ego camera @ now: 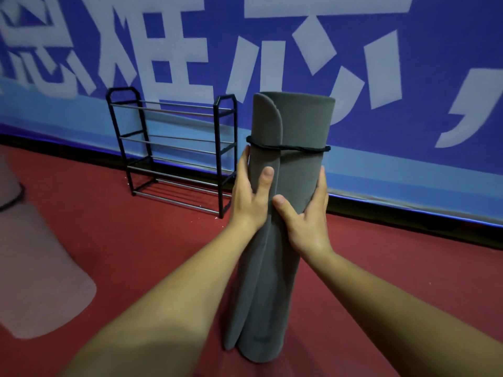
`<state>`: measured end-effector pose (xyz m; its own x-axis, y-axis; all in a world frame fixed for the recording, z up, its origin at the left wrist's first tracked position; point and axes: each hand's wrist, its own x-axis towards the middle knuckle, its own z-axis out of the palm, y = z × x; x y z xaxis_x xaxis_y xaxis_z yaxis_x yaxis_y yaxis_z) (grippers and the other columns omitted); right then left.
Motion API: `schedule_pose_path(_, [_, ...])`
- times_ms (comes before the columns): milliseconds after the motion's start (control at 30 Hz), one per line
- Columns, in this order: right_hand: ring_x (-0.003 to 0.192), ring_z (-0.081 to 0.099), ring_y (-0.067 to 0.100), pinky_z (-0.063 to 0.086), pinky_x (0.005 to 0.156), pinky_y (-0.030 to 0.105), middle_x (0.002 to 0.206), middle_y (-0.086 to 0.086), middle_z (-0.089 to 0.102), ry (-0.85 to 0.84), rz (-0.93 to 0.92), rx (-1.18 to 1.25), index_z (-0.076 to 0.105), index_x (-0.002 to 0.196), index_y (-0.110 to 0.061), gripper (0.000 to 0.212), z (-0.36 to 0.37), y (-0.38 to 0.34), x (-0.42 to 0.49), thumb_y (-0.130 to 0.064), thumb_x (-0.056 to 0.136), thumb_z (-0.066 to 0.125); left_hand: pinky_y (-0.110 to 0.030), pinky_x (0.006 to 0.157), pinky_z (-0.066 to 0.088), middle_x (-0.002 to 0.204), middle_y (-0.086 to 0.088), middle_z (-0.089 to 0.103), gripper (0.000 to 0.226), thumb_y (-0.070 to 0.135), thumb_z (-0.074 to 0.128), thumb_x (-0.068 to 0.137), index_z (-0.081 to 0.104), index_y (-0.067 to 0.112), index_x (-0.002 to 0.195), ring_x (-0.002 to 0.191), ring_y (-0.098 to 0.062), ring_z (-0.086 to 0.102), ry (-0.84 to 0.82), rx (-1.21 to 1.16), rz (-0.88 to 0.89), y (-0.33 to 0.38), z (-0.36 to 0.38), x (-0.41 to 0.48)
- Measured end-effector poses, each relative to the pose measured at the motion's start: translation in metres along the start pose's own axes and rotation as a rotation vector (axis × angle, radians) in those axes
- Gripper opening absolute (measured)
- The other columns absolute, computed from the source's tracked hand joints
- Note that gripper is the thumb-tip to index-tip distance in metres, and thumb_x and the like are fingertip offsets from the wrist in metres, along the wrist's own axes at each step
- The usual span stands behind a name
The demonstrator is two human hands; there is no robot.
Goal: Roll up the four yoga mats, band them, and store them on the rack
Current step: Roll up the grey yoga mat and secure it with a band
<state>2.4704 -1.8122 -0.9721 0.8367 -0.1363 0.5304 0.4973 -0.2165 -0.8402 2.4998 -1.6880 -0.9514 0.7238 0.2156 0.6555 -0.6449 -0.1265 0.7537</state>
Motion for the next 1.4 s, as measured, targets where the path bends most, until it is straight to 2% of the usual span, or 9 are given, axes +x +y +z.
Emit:
schedule_pose_path(200, [0.113,0.002,-0.046,0.015,0.092,-0.004,0.147,-0.020,0.010,0.007,-0.004,-0.094,-0.002,0.162,-0.034,0.120,0.011,0.001,0.003,-0.080,0.071,0.061,-0.043,0.123,0.023,0.159,0.016,0.024,0.090,0.084,0.035,0.086,0.014,0.032,0.156,0.150,-0.010,0.024,0.023,0.101,0.095,0.002,-0.002,0.009])
schedule_pose_path(333, [0.137,0.024,-0.020,0.027,0.116,0.019,0.157,-0.011,0.018,-0.044,0.012,-0.049,0.013,0.158,-0.028,0.106,0.008,0.002,0.007,-0.077,0.075,0.056,-0.047,0.122,0.027,0.163,-0.003,0.028,0.078,0.078,0.033,0.092,0.019,0.030,0.152,0.151,-0.016,0.027,0.046,0.082,0.121,-0.011,-0.011,0.007])
schedule_pose_path(467, [0.129,0.052,-0.004,0.047,0.110,0.035,0.147,-0.009,0.047,-0.186,0.066,0.042,0.021,0.152,-0.031,0.100,-0.002,0.008,0.014,-0.062,0.073,0.075,-0.047,0.120,0.029,0.159,-0.008,0.037,0.075,0.072,0.039,0.094,0.024,0.024,0.150,0.148,-0.017,0.034,0.033,0.038,0.097,-0.019,-0.022,0.004])
schedule_pose_path(700, [0.144,0.039,0.009,0.037,0.118,0.048,0.156,-0.008,0.039,-0.131,0.026,0.037,0.020,0.158,-0.031,0.096,0.022,0.004,0.002,-0.065,0.081,0.068,-0.018,0.118,0.022,0.158,0.005,0.031,0.092,0.082,0.027,0.091,0.025,0.017,0.155,0.145,0.006,0.026,0.139,0.080,0.114,-0.023,-0.023,-0.001])
schedule_pose_path(867, [0.140,0.028,-0.008,0.034,0.119,0.039,0.152,-0.002,0.030,-0.066,0.067,-0.057,0.020,0.157,-0.023,0.108,0.030,0.000,0.000,-0.072,0.073,0.067,-0.032,0.123,0.021,0.160,0.010,0.023,0.083,0.081,0.025,0.091,0.019,0.027,0.154,0.149,0.001,0.020,0.116,0.029,0.122,-0.018,-0.020,0.010])
schedule_pose_path(967, [0.134,0.038,-0.004,0.039,0.115,0.037,0.144,0.002,0.032,-0.044,0.088,0.001,0.024,0.142,-0.020,0.103,0.030,-0.014,0.015,-0.071,0.065,0.069,-0.016,0.117,0.019,0.163,0.008,0.018,0.098,0.086,0.030,0.086,0.020,0.019,0.157,0.145,0.013,0.018,0.113,-0.056,0.132,-0.013,-0.019,0.022])
schedule_pose_path(1133, [0.141,0.044,0.015,0.037,0.117,0.043,0.156,-0.002,0.042,-0.051,0.121,0.066,0.001,0.157,-0.052,0.116,0.030,-0.040,0.043,-0.096,0.064,0.053,-0.006,0.101,0.030,0.146,-0.006,0.041,0.100,0.097,0.048,0.063,0.040,0.019,0.124,0.135,-0.009,0.042,0.193,-0.158,0.008,-0.008,-0.021,0.030])
schedule_pose_path(1300, [0.103,0.066,0.007,0.049,0.089,0.032,0.114,-0.008,0.066,0.024,0.200,0.062,0.038,0.132,-0.032,0.087,0.040,-0.042,0.059,-0.090,0.070,0.055,-0.015,0.109,0.037,0.147,0.000,0.046,0.103,0.085,0.057,0.072,0.035,0.021,0.149,0.130,0.008,0.044,0.166,-0.095,-0.044,-0.010,-0.026,0.039])
schedule_pose_path(1400, [0.106,0.058,0.009,0.043,0.084,0.025,0.119,-0.007,0.052,0.011,0.181,0.019,0.032,0.124,-0.020,0.075,0.044,-0.030,0.049,-0.074,0.081,0.060,-0.042,0.112,0.041,0.146,-0.006,0.051,0.081,0.060,0.056,0.084,0.039,0.013,0.148,0.133,-0.014,0.051,0.149,-0.084,-0.040,-0.015,-0.030,0.038])
